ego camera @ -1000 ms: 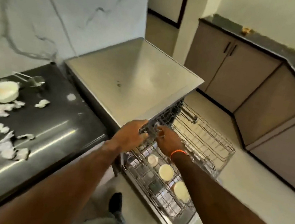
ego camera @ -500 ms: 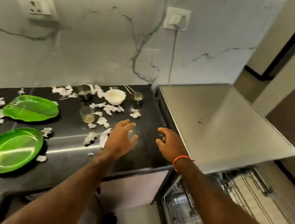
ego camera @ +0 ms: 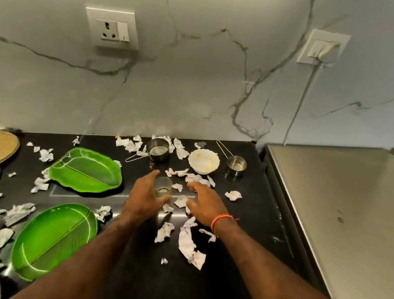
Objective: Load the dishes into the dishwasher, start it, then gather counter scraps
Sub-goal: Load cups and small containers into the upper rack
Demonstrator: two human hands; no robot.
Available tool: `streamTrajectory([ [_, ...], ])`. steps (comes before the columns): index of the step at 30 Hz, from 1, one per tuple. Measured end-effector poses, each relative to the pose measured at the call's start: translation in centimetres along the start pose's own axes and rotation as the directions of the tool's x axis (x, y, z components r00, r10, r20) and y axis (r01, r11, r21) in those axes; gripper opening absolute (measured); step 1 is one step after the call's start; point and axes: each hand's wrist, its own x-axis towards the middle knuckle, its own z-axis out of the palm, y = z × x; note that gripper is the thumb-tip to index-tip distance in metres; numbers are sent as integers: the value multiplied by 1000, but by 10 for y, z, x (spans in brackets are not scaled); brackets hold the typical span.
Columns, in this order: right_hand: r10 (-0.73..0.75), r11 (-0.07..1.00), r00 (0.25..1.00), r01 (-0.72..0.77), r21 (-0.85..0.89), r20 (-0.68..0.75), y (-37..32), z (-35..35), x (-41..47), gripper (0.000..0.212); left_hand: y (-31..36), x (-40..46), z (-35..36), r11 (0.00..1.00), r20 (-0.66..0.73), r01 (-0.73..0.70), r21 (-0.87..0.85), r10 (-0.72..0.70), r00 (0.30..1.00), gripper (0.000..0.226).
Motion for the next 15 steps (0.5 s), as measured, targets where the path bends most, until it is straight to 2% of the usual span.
streamTrajectory([
  [3, 2, 1000, 999, -2, 5, 48, -6, 9, 20, 57, -9, 13, 0, 1000, 60, 0, -7, 0, 998, 83],
  [8, 46, 993, 997, -53, 103, 64, -4, 12, 25, 67, 1, 17, 0, 996, -1, -33, -86, 33, 999, 72],
  [12, 77, 978, 996, -85, 192, 47, 7, 6, 9, 78, 22, 8, 6, 972, -7, -57, -229, 57, 998, 65],
  [15, 114, 936, 993, -118, 331, 33, 18, -5, -14, 82, 42, -5, 17, 921, 19, -23, -389, 33, 999, 63],
])
